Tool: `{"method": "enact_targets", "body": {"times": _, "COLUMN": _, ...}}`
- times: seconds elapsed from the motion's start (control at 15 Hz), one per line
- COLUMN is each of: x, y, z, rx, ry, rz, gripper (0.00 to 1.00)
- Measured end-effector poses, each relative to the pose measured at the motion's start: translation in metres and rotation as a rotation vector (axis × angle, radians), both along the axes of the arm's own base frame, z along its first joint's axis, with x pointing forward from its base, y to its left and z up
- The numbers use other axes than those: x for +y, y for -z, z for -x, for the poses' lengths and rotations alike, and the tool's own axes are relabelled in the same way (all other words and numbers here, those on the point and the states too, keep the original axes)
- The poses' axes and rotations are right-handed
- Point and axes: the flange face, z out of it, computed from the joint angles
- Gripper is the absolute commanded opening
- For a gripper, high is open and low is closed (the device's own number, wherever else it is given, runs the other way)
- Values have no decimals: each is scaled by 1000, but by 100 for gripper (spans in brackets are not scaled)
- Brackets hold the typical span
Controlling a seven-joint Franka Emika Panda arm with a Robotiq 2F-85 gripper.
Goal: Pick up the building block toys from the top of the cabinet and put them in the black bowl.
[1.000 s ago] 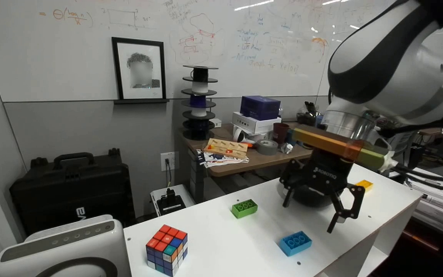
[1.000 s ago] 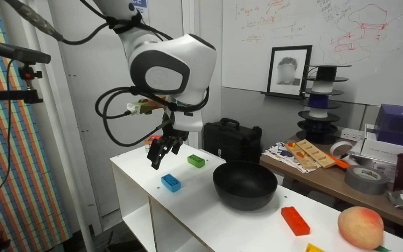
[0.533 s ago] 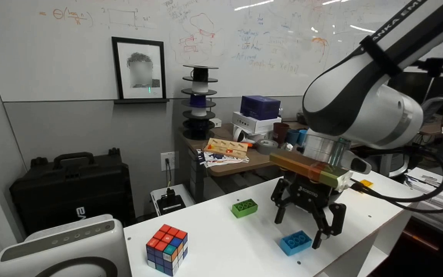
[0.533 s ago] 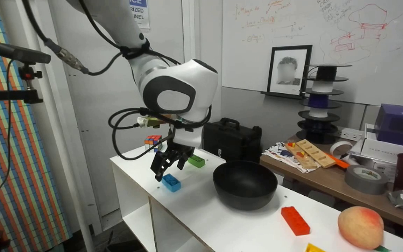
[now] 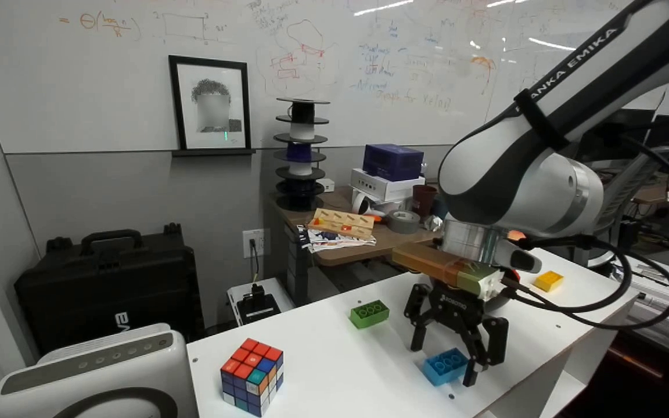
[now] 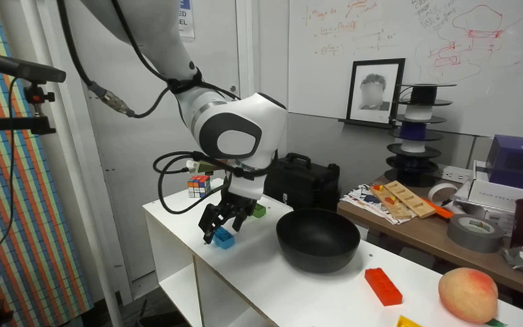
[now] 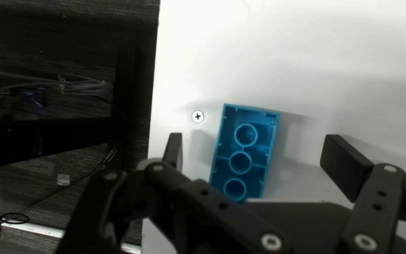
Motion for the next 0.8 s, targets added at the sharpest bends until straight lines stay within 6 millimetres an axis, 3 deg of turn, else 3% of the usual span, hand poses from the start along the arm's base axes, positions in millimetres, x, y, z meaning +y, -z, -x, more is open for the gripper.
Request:
{"method": "enact_targets", "body": {"times": 0.47, "x": 3, "y": -7, "z": -10, "rx": 16, "ry": 10, "rz": 15, "gripper": 18}}
{"method": "enact_targets", "body": {"times": 0.53, "x": 2, "y": -7, "z": -9, "rx": 24, "ry": 10, "rz": 21, "gripper": 14}}
{"method": "enact_targets", "body": {"times": 0.8, "x": -7, "y": -8, "z": -6, "rx": 55, "ry": 14, "rz": 33, "gripper": 14}}
